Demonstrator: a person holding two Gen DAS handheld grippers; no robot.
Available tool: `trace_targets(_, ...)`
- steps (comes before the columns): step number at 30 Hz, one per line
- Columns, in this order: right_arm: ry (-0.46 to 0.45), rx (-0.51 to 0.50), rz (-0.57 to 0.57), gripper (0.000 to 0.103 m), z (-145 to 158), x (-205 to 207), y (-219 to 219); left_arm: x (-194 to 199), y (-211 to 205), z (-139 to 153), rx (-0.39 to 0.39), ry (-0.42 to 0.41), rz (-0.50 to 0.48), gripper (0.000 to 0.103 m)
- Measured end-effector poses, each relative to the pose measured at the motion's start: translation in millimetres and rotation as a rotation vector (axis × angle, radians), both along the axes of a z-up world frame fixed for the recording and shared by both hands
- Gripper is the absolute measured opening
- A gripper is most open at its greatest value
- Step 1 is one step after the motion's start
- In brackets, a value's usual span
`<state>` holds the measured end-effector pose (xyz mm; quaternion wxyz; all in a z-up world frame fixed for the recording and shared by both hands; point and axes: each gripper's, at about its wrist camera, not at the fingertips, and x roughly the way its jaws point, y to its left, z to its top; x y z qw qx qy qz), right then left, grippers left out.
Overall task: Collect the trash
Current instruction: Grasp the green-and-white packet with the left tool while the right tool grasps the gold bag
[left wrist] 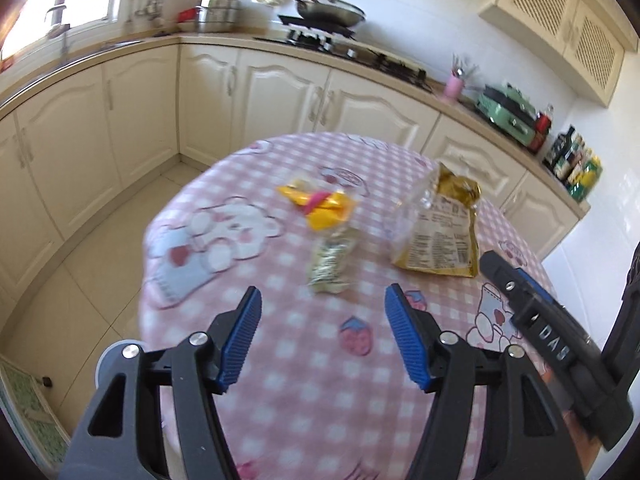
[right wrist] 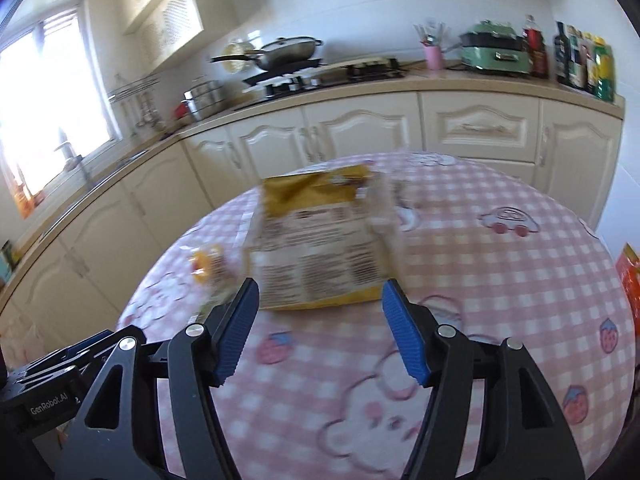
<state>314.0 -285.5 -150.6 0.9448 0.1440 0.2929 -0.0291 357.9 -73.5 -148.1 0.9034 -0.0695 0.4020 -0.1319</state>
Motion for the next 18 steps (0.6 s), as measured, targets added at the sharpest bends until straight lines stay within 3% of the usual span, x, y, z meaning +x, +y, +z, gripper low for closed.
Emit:
trace_targets(5, 0.061, 0.019, -0.028, 0.063, -14.0, 18.4, -35.4, 27.6, -17.9, -15.1, 0.023, 0.037, -0.004, 0.063)
trace_targets(14, 0.163, 0.048, 0.008, 0.063, -29.3, 59.3, -47.9, 60.9, -30.6, -41.5, 0.068, 0.084, -0.011, 0.062)
trace_targets(16, 0.194, 0.072, 0.027, 0.043, -34.6, 64.5, -49.2, 63.3, -34.1, -42.8, 0.088, 0.074, -0.017, 0.058)
trace_targets(18, 0.202, 0.082, 0.032, 0.031, -34.8, 63.9, -49.5, 64.7, -36.9, -43.2, 0.119, 0.07, -0.021, 0.044)
